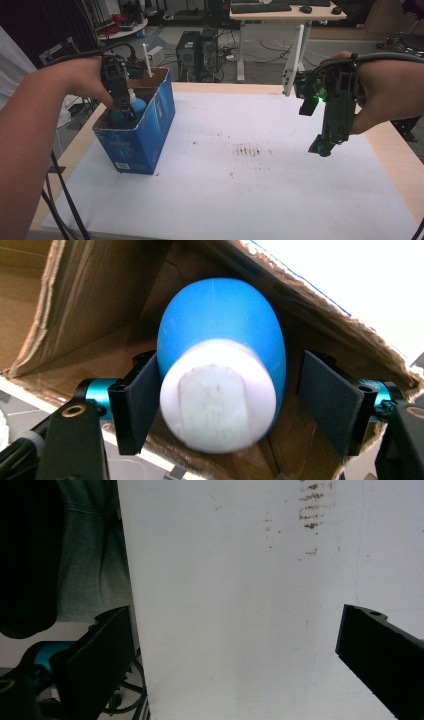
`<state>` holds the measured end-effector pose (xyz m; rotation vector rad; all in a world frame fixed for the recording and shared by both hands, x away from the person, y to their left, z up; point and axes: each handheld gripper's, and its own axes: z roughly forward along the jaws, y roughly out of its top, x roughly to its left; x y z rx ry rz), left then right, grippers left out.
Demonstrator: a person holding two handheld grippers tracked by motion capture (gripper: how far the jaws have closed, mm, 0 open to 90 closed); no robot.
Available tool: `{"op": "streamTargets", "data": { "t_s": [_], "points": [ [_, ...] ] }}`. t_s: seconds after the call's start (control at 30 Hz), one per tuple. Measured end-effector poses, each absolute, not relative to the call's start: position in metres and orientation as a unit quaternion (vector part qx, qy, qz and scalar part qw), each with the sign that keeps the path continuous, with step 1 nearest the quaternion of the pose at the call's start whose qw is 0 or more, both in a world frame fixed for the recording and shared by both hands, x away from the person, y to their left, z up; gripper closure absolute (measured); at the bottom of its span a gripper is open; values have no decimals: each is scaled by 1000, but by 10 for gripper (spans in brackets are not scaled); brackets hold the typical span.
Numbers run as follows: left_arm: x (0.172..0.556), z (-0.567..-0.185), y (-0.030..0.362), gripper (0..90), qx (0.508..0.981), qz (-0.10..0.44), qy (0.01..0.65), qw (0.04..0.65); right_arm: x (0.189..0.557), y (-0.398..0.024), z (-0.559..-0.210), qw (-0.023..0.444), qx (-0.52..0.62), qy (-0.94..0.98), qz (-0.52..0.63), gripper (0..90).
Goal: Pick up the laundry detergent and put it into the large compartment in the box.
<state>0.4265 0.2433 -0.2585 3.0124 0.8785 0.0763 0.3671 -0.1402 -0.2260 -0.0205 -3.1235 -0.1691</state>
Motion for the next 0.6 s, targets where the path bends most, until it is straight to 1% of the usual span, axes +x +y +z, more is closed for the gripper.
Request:
{"op": "streamTargets", "data": {
  "t_s": [0.33,0.6],
  "points": [
    [420,-243,245,248,960,20,278,-4,367,-141,-227,7,-6,-998,-54,17],
    [415,-224,246,215,961,37,274,-7,366,-141,-226,9,-11,-998,-54,17]
  ]
}}
